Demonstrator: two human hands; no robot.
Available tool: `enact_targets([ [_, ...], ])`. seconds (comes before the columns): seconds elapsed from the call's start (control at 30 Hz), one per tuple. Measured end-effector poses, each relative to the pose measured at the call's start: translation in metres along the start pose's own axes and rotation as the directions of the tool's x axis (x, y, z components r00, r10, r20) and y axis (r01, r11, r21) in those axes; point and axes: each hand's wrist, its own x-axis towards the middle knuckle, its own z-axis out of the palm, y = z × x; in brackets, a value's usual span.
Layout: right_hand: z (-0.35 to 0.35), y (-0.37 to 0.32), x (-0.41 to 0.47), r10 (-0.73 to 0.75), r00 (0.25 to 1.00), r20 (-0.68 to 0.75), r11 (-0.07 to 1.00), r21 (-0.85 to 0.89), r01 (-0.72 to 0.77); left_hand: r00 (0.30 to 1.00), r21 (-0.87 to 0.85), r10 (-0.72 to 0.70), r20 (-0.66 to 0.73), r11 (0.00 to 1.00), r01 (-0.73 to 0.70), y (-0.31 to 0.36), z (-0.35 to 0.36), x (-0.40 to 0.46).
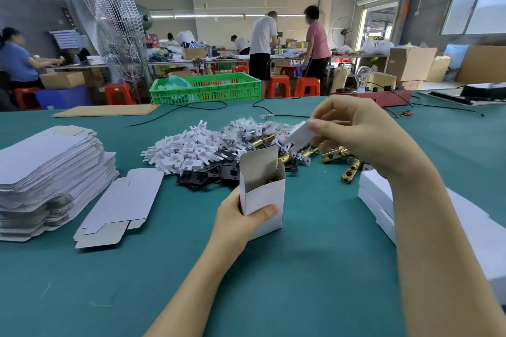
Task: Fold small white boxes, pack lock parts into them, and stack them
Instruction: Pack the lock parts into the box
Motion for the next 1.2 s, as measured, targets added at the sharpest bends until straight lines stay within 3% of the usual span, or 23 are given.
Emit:
enact_targets([
  [0.13,0.025,-0.017,0.002,-0.05,0.983,0.179,0.98,-0.182,0.083,1.0,-0.012,0.001,-0.006,1.0,-0.001,0.0,0.0,0.001],
  [0.27,0.05,-0.022,0.004,-0.064,0.947,0.313,0.87,-0.448,0.207,1.0,-0.02,-0.011,-0.011,1.0,0.011,0.0,0.001,0.0],
  [0.57,0.063,-0.021,0.004,-0.016,0.897,0.442,0.789,-0.545,0.283,1.0,-0.01,-0.026,0.002,1.0,0.026,0.001,0.001,0.0],
  [1.0,0.052,-0.013,0.006,0.002,0.92,0.392,0.84,-0.5,0.212,0.999,0.008,-0.029,-0.016,1.0,0.029,0.0,0.001,0.001],
  [1.2,0.035,0.011,0.011,0.031,0.981,0.193,0.923,-0.383,0.046,0.993,-0.016,-0.05,-0.106,0.999,0.049,-0.005,0.001,0.003],
])
